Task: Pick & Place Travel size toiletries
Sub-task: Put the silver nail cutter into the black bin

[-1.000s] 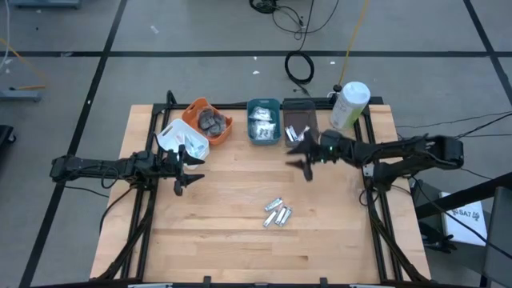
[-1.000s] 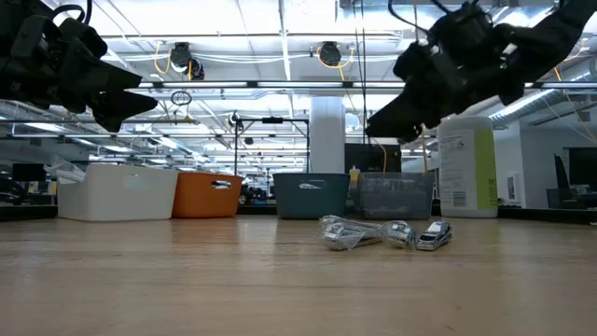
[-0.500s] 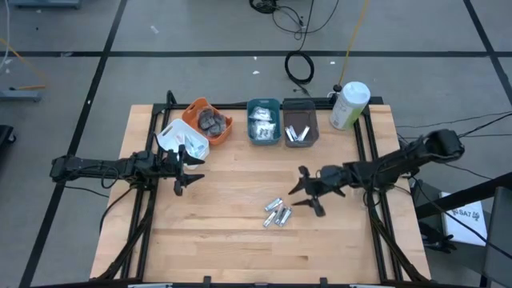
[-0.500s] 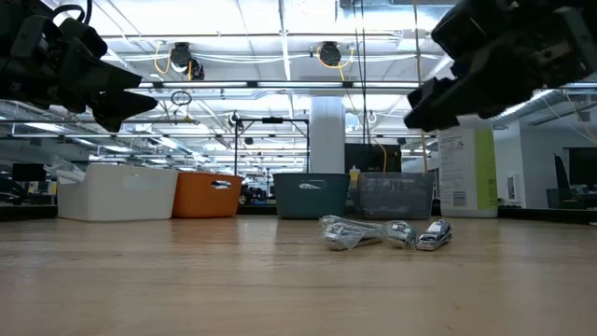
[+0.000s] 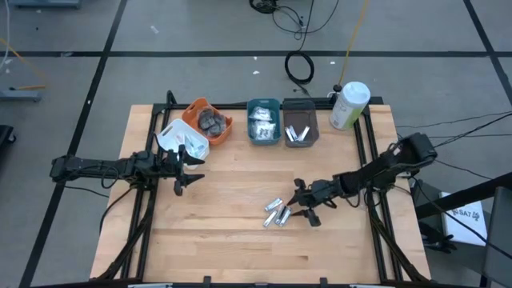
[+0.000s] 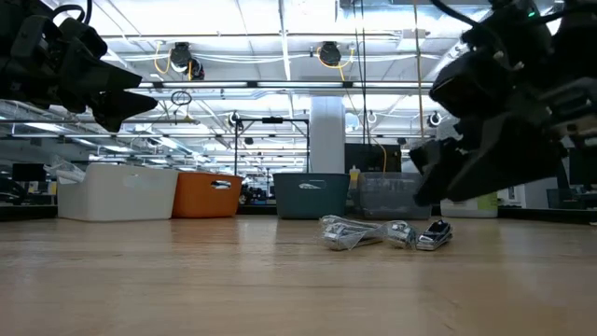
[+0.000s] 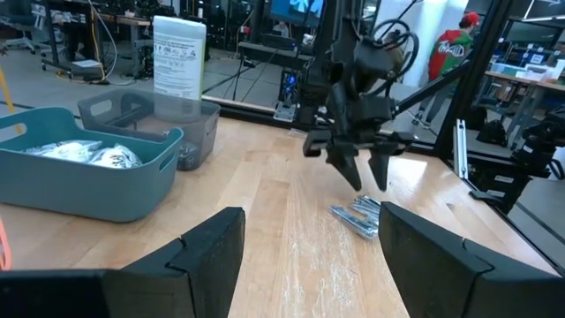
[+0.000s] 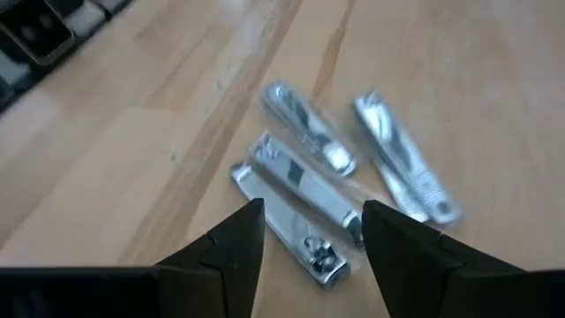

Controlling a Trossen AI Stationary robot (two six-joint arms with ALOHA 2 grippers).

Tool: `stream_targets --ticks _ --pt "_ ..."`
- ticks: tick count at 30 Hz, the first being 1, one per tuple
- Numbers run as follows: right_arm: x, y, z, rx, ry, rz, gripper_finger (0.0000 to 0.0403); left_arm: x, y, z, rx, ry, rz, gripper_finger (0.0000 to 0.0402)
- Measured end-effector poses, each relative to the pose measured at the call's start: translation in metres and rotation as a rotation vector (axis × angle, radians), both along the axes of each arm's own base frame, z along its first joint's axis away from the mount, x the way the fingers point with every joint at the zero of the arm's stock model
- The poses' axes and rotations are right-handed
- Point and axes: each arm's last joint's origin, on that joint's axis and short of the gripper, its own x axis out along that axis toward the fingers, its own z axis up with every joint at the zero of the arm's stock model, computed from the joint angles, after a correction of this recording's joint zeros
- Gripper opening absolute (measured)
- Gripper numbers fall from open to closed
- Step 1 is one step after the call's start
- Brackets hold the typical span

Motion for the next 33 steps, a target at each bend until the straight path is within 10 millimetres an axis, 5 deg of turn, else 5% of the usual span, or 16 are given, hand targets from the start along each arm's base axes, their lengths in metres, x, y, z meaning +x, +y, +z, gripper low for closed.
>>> stream_targets --ticks 21,33 --pt "0.006 0.012 -0.024 0.005 0.144 0.091 0.0171 0.000 0.000 0.000 0.000 0.001 0.000 0.0255" --pt "0.005 0.012 -0.025 -0.001 0.155 0.090 0.0072 0.000 0.000 0.000 0.000 0.001 0.000 0.0255"
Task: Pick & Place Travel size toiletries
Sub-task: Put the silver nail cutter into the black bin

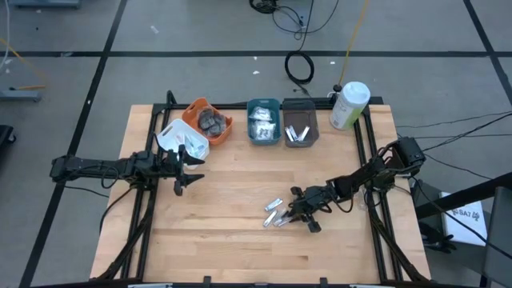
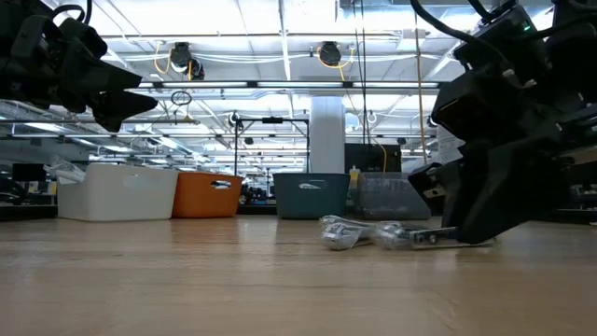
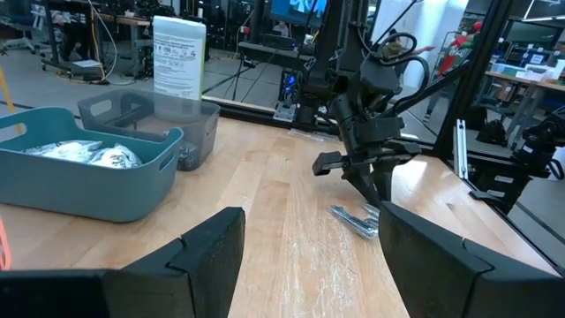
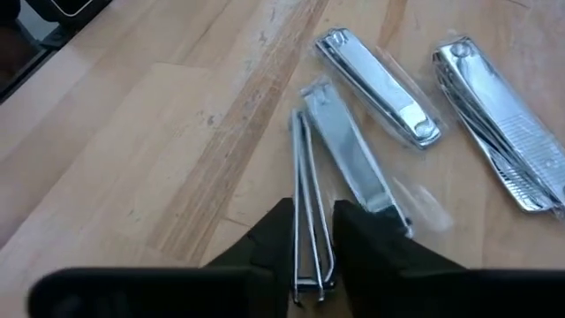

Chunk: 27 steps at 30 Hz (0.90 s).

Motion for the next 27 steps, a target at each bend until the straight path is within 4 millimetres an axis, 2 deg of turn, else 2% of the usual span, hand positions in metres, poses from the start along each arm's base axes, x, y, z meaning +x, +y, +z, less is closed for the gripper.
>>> stream_targets --ticks 5,14,19,27 --pt "0.000 0.000 0.000 -0.012 -0.006 0.013 0.0035 0.000 0.000 0.000 0.000 0.000 0.000 0.0255" --pt "0.000 0.000 0.004 -0.006 -0.031 0.016 0.0045 0.000 0.000 0.000 0.000 0.000 0.000 0.0255" --pt "-0.001 0.000 0.017 0.004 -0.074 0.018 0.0034 0.000 0.000 0.000 0.000 0.000 0.000 0.0255" --pt "-0.002 -0.001 0.043 0.031 -0.178 0.019 0.0040 0.000 0.000 0.000 0.000 0.001 0.000 0.0255"
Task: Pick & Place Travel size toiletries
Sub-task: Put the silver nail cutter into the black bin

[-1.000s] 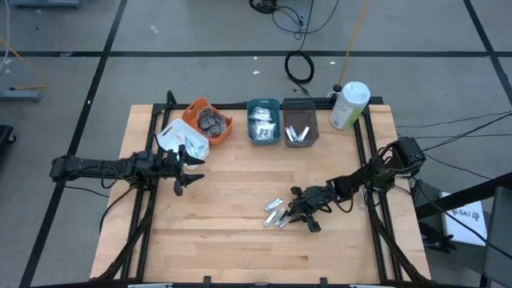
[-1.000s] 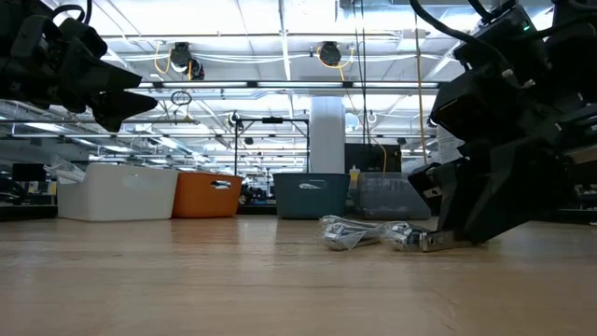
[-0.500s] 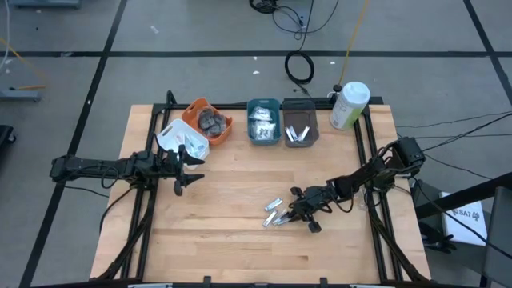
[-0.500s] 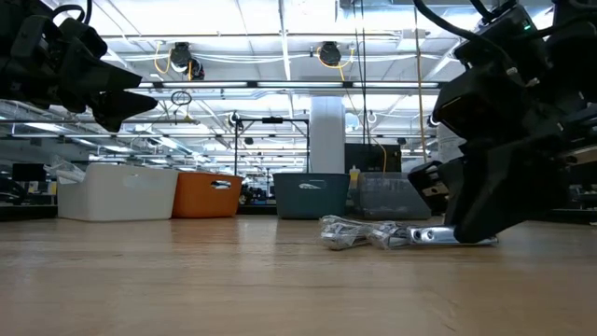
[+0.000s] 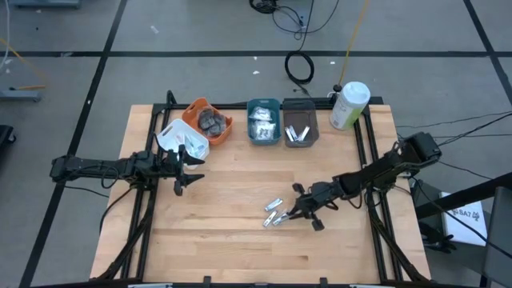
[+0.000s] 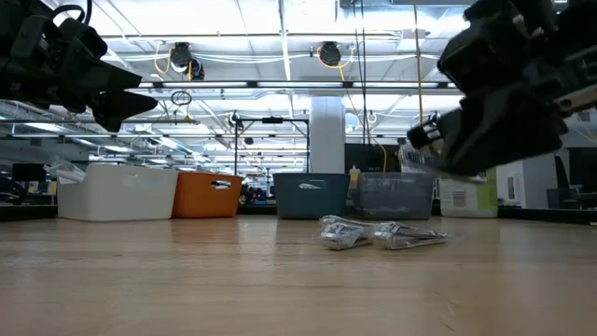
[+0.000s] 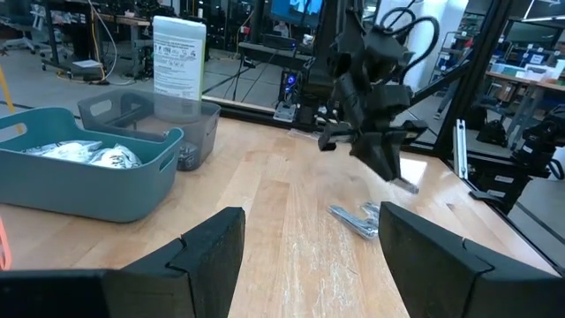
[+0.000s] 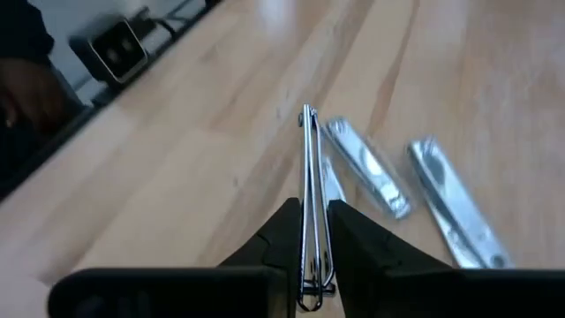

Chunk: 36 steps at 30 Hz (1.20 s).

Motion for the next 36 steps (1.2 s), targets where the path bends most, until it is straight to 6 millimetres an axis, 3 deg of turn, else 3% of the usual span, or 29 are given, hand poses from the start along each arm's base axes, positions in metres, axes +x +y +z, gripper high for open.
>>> stream_targets --ticks 10,22,30,36 --pt "-0.004 -0.002 0.022 0.027 -0.070 -0.005 0.0040 0.000 0.000 0.000 0.000 -0.001 0.000 0.0255" --pt "-0.004 -0.004 0.024 0.001 -0.080 -0.054 0.0038 0.000 0.000 0.000 0.000 -0.001 0.000 0.0255" --pt "0.001 -0.026 0.026 0.012 -0.081 -0.178 0.0037 0.000 0.000 0.000 0.000 -0.001 0.000 0.0255" --pt "0.002 -0.052 0.039 0.026 -0.132 -0.282 0.0035 0.000 0.000 0.000 0.000 -0.001 0.000 0.0255"
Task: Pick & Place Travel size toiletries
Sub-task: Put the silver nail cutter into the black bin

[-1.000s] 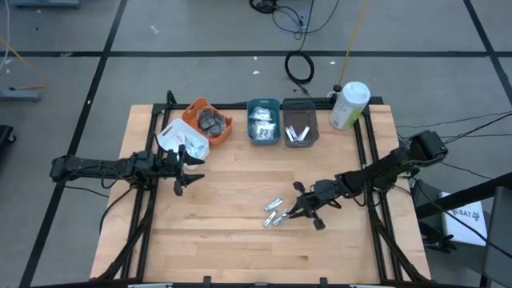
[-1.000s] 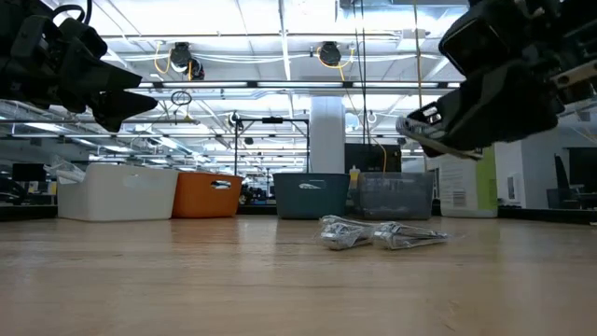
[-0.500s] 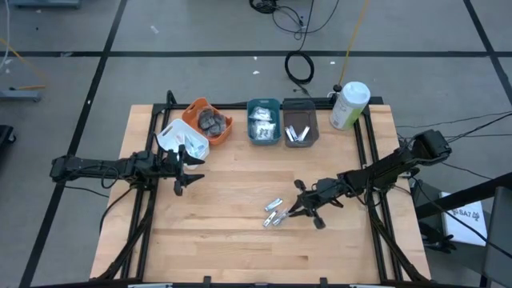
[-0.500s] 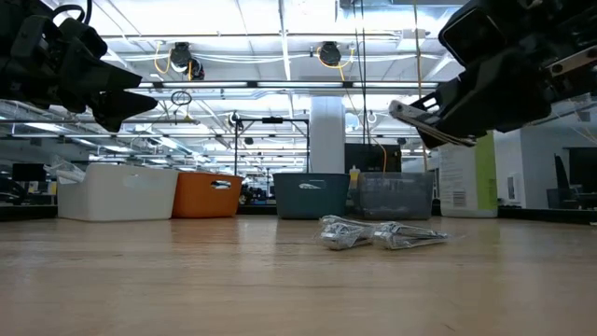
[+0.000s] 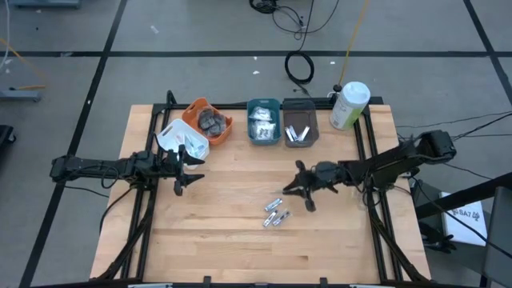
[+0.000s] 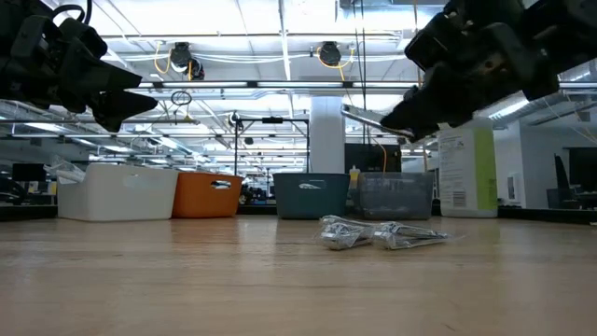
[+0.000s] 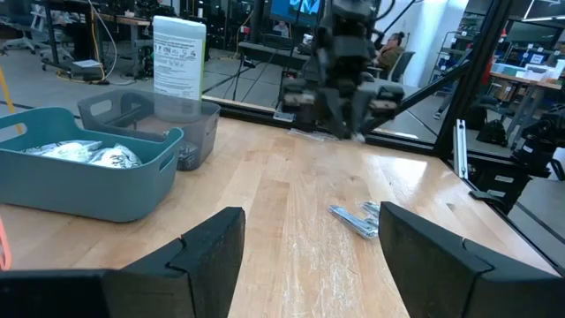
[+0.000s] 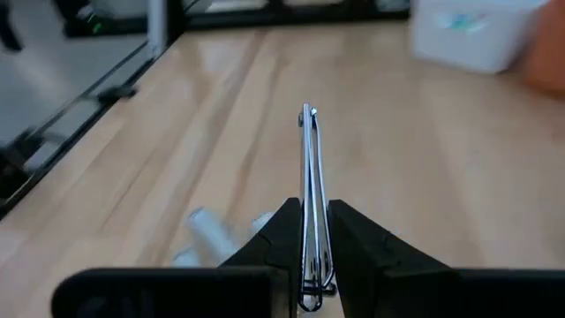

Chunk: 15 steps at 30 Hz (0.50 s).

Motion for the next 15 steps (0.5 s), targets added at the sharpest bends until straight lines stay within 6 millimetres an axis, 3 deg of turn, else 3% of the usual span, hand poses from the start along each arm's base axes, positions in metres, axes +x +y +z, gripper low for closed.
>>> stream_targets --ticks 8,15 --pt "-0.006 -0.050 0.022 -0.011 -0.104 -0.203 0.0036 0.000 0.000 0.000 0.000 0.000 0.000 0.0255" --pt "-0.019 -0.105 0.025 -0.029 -0.114 -0.441 0.0039 0.000 0.000 0.000 0.000 0.000 0.000 0.0255"
